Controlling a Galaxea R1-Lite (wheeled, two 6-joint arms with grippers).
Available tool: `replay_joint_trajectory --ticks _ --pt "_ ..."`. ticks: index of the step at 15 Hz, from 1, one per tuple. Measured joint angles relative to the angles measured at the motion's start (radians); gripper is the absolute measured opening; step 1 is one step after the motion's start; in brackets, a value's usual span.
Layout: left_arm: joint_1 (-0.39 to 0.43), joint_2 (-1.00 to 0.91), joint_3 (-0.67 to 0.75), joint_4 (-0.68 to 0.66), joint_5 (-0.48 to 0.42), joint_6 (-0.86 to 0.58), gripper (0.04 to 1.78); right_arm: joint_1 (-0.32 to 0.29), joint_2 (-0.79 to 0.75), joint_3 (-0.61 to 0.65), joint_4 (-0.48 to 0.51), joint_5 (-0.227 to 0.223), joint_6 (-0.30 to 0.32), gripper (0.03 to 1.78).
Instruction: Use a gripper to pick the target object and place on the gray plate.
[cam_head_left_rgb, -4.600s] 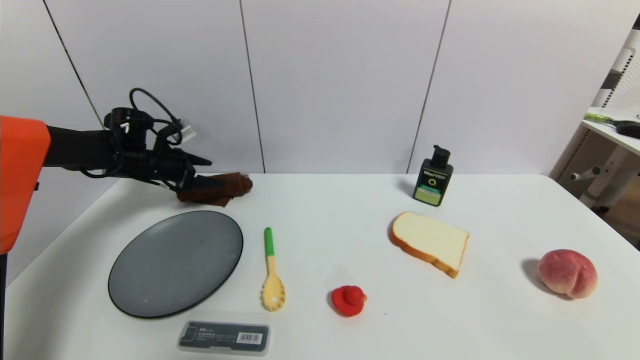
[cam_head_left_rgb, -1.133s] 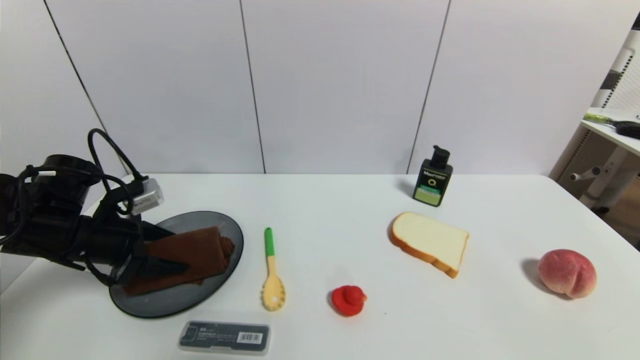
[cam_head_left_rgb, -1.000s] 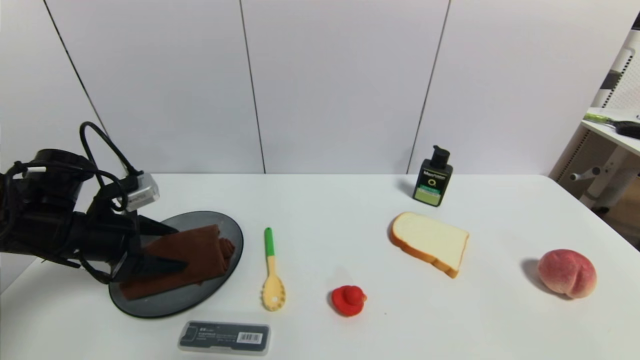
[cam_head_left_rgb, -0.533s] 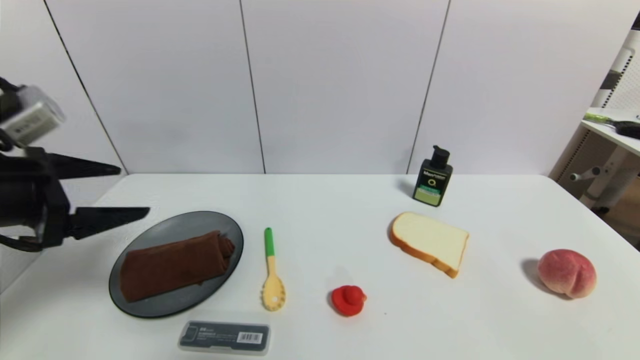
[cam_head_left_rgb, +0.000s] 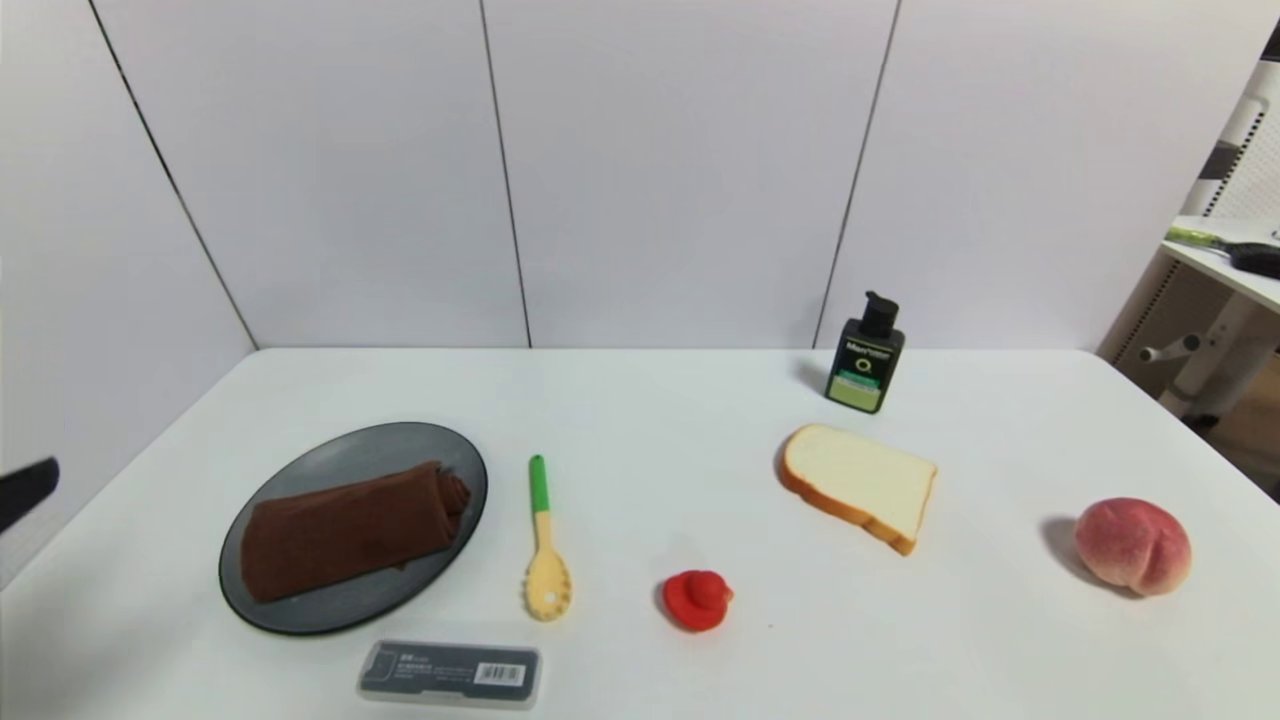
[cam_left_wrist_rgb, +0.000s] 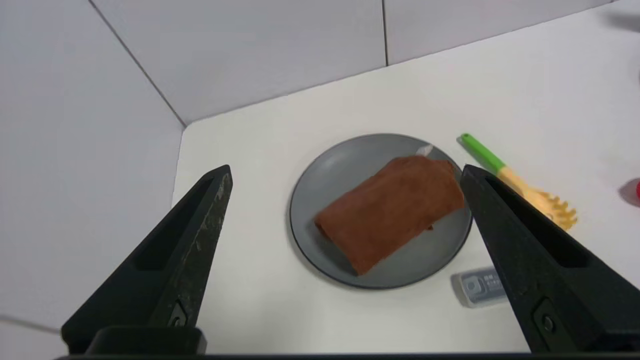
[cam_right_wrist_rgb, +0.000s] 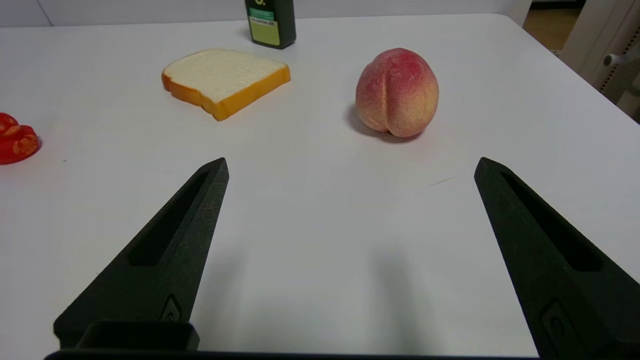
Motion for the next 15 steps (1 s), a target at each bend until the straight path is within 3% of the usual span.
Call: replay_joint_trajectory --ticks 8,11,15 --pt "-0.030 -0.511 0.708 -0.254 0.071 -0.105 1.67 0.000 0.000 0.000 -0.001 0.000 0.000 1.70" --pt "-0.039 -0.643 0.777 -0.210 0.153 -0.141 1.69 0.000 0.000 0.000 -0.001 0.000 0.000 1.70" --pt "-0.041 -0.697 0.786 -0.206 0.175 -0.250 1.69 0.000 0.000 0.000 -0.001 0.000 0.000 1.70"
